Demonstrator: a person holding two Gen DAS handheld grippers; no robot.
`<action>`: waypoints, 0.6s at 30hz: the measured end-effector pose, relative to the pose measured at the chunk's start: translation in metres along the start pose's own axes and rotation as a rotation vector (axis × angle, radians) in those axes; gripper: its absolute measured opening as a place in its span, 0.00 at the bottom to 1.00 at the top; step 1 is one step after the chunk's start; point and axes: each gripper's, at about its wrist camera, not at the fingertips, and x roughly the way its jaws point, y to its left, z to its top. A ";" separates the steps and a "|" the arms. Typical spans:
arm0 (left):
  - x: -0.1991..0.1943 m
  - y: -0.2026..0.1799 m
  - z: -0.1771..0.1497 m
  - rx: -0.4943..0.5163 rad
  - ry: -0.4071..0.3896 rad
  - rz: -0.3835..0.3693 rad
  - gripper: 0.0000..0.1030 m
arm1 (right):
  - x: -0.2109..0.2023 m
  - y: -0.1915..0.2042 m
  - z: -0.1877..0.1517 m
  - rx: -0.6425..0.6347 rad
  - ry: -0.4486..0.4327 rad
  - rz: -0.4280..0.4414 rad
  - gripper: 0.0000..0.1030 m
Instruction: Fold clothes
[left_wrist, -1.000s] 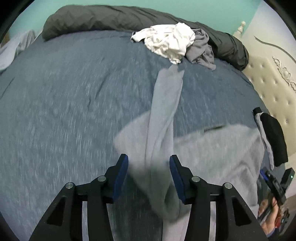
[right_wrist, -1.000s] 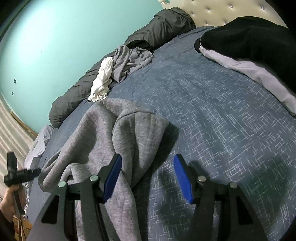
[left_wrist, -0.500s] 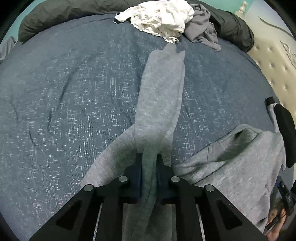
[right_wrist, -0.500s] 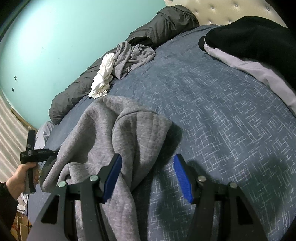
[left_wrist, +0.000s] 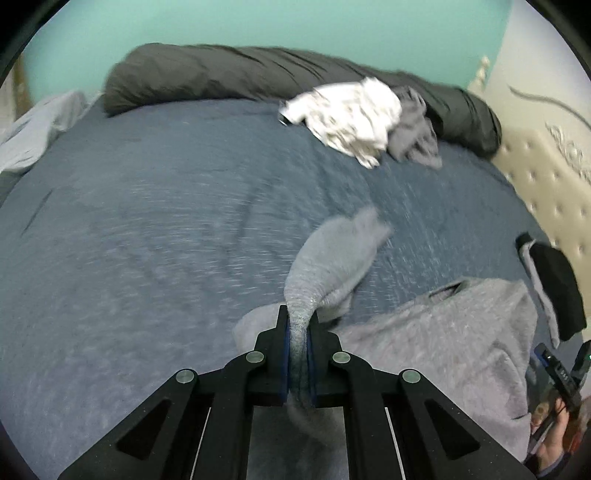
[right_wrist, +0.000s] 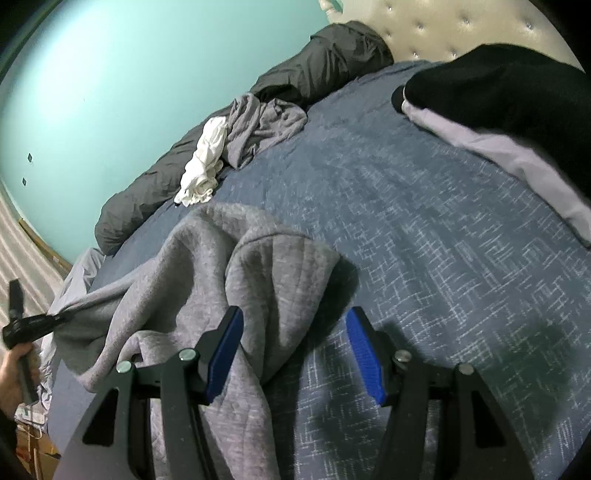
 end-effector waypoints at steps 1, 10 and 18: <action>-0.007 0.007 -0.006 -0.014 -0.008 0.001 0.07 | -0.003 0.002 0.000 -0.007 -0.008 -0.004 0.57; -0.072 0.068 -0.062 -0.142 -0.085 0.007 0.07 | -0.042 0.030 0.016 -0.074 -0.015 0.006 0.57; -0.070 0.112 -0.117 -0.263 0.019 -0.013 0.10 | -0.060 0.064 0.048 -0.258 0.093 -0.018 0.58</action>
